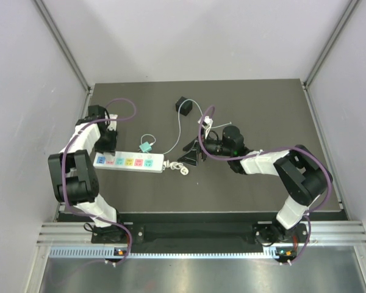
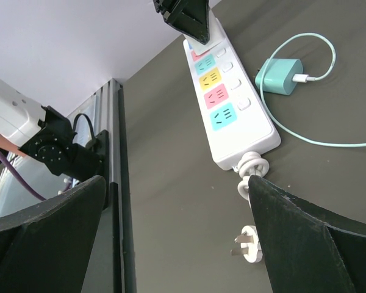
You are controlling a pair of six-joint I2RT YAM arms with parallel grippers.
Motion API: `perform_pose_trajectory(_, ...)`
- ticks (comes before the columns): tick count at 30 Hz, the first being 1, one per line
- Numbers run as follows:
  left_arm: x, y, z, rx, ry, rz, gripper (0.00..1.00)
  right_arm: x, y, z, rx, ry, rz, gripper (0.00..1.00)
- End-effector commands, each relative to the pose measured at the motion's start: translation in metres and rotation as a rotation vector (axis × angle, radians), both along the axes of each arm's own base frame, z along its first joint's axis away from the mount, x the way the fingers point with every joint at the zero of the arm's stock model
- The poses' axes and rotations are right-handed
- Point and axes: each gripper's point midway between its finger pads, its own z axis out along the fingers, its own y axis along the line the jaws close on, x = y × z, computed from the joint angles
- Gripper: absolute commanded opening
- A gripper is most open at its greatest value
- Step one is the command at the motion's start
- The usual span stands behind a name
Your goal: Insert the plug
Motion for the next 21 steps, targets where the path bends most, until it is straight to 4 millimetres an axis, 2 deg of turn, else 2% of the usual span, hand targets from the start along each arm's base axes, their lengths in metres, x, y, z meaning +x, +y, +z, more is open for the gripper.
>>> perform_pose_trajectory(1, -0.032, 0.002, -0.035, -0.009, 0.113, 0.041, 0.0, 0.005, 0.007, 0.022, 0.049, -0.074, 0.021, 1.0)
perform_pose_trajectory(6, -0.048, -0.004, -0.06, -0.023, 0.131, 0.04, 0.0, 0.003, 0.007, 0.023, 0.052, -0.072, 0.027, 1.0)
perform_pose_trajectory(11, -0.046, -0.004, -0.062, -0.032, 0.128, 0.038, 0.0, 0.003, 0.006, 0.023, 0.051, -0.075, 0.026, 1.0)
perform_pose_trajectory(14, -0.042, -0.001, -0.056, -0.025, 0.137, 0.026, 0.0, 0.004, 0.007, 0.02, 0.047, -0.069, 0.024, 1.0)
perform_pose_trajectory(15, -0.039, 0.002, -0.05, -0.017, 0.13, 0.027, 0.03, 0.004, 0.007, 0.019, 0.045, -0.066, 0.023, 1.0)
perform_pose_trajectory(18, -0.029, 0.008, -0.033, 0.017, 0.08, 0.037, 0.13, 0.005, 0.008, 0.016, 0.038, -0.055, 0.024, 1.0)
perform_pose_trajectory(20, -0.023, 0.009, -0.02, 0.025, 0.05, 0.031, 0.55, 0.006, 0.008, 0.015, 0.035, -0.053, 0.021, 1.0)
perform_pose_trajectory(21, -0.017, 0.01, -0.012, 0.025, 0.033, 0.025, 0.63, 0.006, 0.008, 0.016, 0.036, -0.054, 0.023, 1.0)
